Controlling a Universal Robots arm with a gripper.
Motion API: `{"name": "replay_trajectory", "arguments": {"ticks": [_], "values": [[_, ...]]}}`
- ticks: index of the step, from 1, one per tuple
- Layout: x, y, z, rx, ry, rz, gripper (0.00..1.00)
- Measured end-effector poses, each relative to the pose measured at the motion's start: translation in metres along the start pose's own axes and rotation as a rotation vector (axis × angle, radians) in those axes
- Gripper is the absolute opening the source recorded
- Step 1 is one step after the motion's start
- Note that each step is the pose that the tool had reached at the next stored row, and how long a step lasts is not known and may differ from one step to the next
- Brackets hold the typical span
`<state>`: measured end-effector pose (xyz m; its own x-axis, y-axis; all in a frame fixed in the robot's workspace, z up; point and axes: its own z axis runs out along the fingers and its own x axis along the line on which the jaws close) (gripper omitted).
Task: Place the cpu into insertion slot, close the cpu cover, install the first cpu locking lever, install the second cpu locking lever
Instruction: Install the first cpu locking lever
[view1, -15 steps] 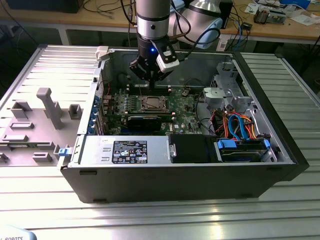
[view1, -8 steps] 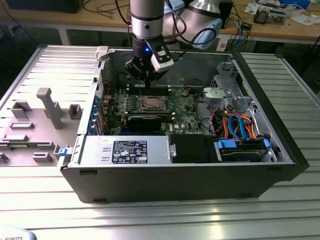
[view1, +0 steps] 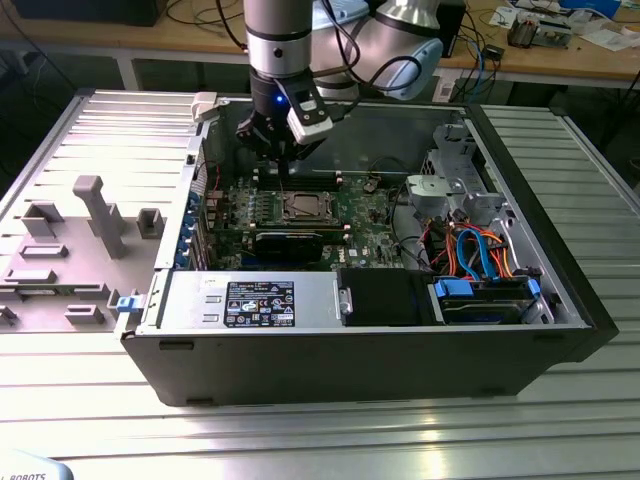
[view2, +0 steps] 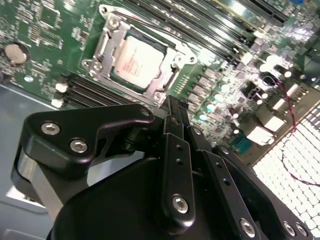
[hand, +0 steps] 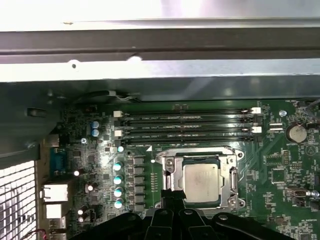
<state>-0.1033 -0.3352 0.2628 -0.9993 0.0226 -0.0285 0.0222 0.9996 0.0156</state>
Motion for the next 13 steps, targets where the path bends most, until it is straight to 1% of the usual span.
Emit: {"name": "replay_trajectory", "arguments": {"ticks": [2, 3, 4, 6, 8, 10, 12, 13], "values": [[0.0023, 0.0000, 0.0002, -0.0006, 0.0003, -0.021, 0.11], [0.0065, -0.0002, 0.0003, -0.0007, 0.0006, -0.027, 0.11], [0.0135, -0.0003, 0.0003, -0.0020, 0.0005, -0.027, 0.11], [0.0214, -0.0004, 0.0004, -0.0027, 0.0005, -0.027, 0.11], [0.0232, 0.0008, 0.0004, -0.0026, 0.0006, -0.028, 0.11], [0.0239, 0.0033, 0.0005, -0.0028, 0.0005, -0.028, 0.11], [0.0243, 0.0090, 0.0008, -0.0030, 0.0005, -0.031, 0.11], [0.0243, 0.0106, 0.0009, -0.0030, 0.0006, -0.032, 0.11]]}}
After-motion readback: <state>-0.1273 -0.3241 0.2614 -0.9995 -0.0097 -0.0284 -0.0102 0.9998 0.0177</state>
